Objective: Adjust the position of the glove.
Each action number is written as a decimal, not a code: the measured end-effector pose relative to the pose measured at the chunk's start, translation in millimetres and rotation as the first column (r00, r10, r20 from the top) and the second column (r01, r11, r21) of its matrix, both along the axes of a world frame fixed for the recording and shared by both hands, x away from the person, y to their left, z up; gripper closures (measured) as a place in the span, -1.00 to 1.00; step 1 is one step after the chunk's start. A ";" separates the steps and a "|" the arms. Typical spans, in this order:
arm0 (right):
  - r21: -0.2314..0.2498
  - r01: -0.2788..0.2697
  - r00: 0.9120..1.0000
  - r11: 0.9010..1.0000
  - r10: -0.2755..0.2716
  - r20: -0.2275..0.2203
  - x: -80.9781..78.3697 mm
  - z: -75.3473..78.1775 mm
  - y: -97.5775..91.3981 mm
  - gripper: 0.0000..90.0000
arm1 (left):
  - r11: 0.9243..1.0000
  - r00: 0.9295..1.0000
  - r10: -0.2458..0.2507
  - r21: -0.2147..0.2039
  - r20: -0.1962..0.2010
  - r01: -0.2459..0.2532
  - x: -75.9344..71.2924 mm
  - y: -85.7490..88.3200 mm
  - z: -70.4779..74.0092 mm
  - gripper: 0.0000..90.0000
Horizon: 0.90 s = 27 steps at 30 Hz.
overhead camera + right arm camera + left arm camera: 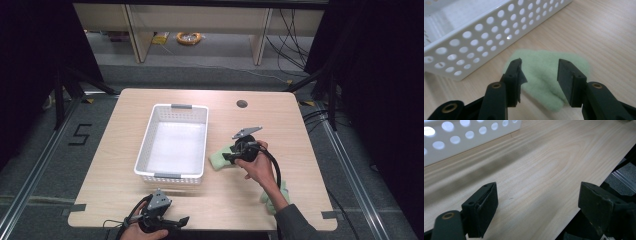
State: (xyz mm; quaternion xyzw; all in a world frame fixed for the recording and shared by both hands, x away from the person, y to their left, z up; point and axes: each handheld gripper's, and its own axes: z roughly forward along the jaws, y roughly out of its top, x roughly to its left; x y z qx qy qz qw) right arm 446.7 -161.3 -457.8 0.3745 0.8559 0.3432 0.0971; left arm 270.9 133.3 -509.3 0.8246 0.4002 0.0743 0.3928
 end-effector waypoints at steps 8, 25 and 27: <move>-0.057 0.030 0.999 0.998 -0.031 -0.029 10.4 -13.4 7.9 0.33 | 1.000 1.000 -0.004 -0.010 0.010 0.004 -0.8 -0.2 0.2 -0.65; -0.080 0.013 0.999 0.997 -0.017 -0.049 18.9 -35.0 9.7 0.88 | 1.000 1.000 0.008 -0.017 0.001 -0.008 -1.0 -0.9 0.0 -0.65; -0.074 0.016 0.998 0.997 -0.020 -0.054 18.3 -34.6 9.5 0.91 | 1.000 1.000 0.003 -0.011 0.011 -0.003 -0.5 -0.5 0.2 -0.65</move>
